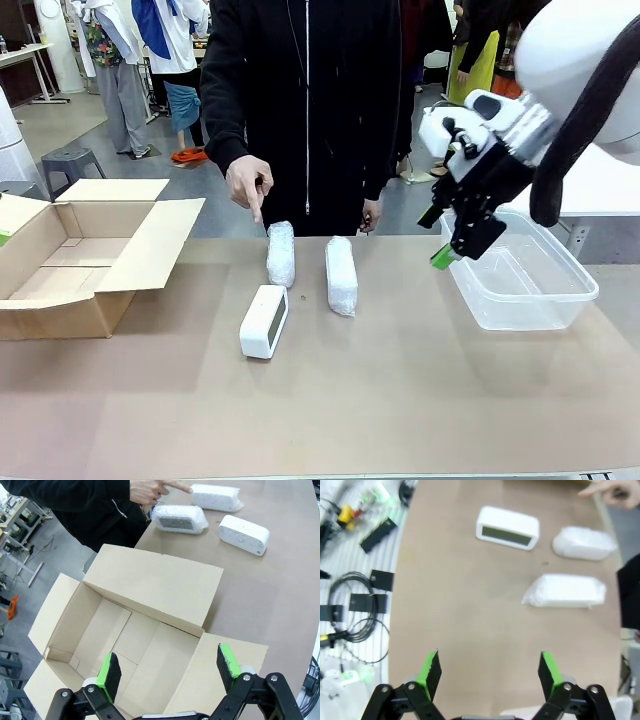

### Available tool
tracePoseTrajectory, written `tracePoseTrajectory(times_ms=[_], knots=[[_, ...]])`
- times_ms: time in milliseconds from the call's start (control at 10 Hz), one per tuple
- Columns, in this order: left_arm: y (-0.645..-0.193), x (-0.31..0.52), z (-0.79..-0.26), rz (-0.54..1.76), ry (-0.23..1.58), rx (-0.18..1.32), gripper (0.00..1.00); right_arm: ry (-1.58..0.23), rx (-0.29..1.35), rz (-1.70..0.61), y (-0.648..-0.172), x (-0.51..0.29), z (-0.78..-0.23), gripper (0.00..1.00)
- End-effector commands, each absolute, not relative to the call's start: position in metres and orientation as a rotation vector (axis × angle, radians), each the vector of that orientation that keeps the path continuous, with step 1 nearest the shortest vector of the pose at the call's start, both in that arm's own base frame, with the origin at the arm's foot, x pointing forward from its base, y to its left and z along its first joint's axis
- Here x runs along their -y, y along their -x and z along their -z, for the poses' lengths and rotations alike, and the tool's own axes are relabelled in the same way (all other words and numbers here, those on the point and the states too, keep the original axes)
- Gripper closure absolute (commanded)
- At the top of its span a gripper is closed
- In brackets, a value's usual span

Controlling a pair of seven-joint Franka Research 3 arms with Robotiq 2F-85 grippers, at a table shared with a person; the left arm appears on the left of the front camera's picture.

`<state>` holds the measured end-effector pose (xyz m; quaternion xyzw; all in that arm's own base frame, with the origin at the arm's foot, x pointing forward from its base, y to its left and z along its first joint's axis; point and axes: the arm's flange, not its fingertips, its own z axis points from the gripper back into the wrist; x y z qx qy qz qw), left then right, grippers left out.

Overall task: Separate and place wrapped and unwrapped clocks.
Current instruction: Pick up the Digital clock indicated by the person.

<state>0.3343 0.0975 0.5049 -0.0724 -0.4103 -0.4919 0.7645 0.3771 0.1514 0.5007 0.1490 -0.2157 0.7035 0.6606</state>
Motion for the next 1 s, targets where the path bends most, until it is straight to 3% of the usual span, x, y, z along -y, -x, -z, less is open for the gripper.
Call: tracePoseTrajectory(times_ms=[0,600,900], knots=[[-0.335,-0.1,-0.503,1.084,0.166,0.905,0.0,-0.3,0.463,-1.644,-0.385,-0.176,-0.492,0.0],[-0.335,-0.1,-0.503,1.084,0.166,0.905,0.0,-0.25,0.403,-1.813,-0.382,-0.252,-0.464,0.0],[-0.335,-0.1,-0.503,1.084,0.166,0.905,0.0,-0.275,0.415,-1.799,-0.373,-0.244,-0.464,0.0]])
